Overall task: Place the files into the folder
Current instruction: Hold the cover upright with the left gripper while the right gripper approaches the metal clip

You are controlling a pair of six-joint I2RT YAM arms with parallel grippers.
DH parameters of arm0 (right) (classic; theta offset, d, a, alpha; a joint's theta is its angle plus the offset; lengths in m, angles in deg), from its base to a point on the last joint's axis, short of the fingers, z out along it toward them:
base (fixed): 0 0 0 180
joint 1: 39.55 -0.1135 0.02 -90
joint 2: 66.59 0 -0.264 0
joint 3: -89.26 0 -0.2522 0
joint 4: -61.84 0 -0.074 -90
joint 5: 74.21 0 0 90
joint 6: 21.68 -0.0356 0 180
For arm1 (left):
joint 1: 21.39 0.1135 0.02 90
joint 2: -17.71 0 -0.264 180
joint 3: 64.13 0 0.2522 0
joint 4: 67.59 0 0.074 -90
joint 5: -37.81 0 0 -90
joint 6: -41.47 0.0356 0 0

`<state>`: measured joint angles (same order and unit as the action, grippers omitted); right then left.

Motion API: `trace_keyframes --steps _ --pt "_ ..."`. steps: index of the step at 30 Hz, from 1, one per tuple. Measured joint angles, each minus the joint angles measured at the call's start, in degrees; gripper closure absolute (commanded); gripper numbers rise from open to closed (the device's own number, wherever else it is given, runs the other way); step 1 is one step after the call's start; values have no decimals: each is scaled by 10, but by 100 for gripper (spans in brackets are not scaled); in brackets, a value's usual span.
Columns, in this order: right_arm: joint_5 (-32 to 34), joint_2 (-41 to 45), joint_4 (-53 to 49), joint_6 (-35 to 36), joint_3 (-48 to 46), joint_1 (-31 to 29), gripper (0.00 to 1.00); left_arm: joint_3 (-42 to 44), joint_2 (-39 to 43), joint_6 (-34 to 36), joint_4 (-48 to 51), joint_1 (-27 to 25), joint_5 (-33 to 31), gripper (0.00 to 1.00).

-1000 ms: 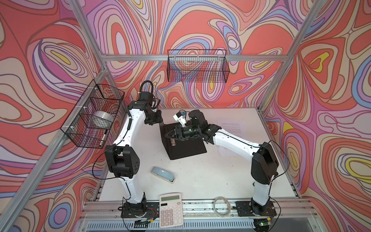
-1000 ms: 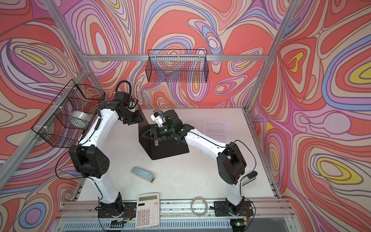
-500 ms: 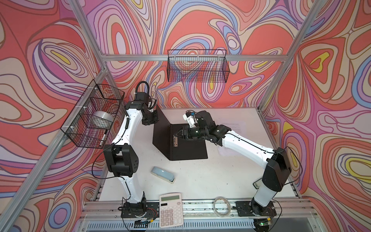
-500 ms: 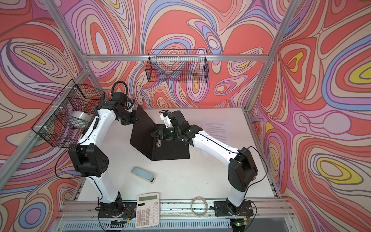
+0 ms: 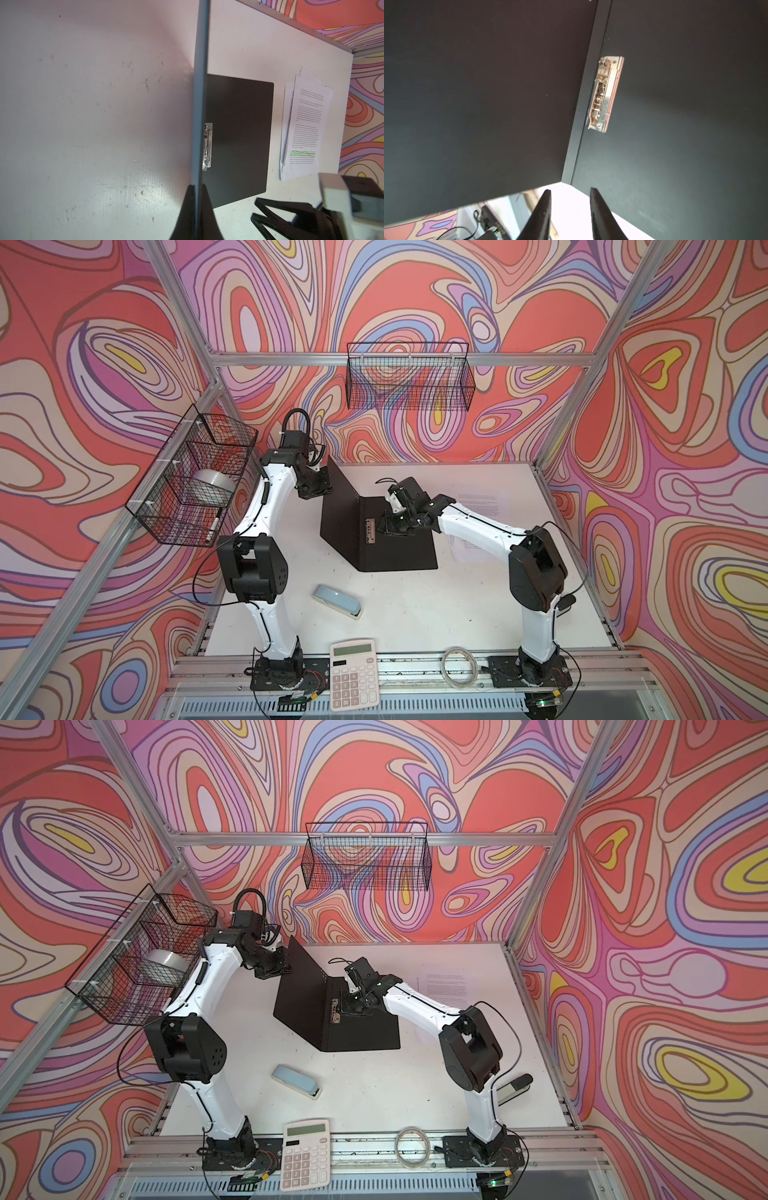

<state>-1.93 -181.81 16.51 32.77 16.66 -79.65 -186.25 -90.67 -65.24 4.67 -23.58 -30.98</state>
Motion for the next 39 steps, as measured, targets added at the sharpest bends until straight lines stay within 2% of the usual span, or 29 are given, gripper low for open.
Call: trace_keyframes --steps 9,16,28,39 --pt "-16 -92 -6 -2 58 4 78 4 1 0 0 0 2 100" --pt "-38 -112 -5 -12 59 7 75 10 5 1 0 0 2 100" --pt "-68 -152 13 -17 77 8 85 17 12 1 0 0 3 100" --pt "-75 -158 13 -17 77 11 84 21 15 1 0 0 3 100"
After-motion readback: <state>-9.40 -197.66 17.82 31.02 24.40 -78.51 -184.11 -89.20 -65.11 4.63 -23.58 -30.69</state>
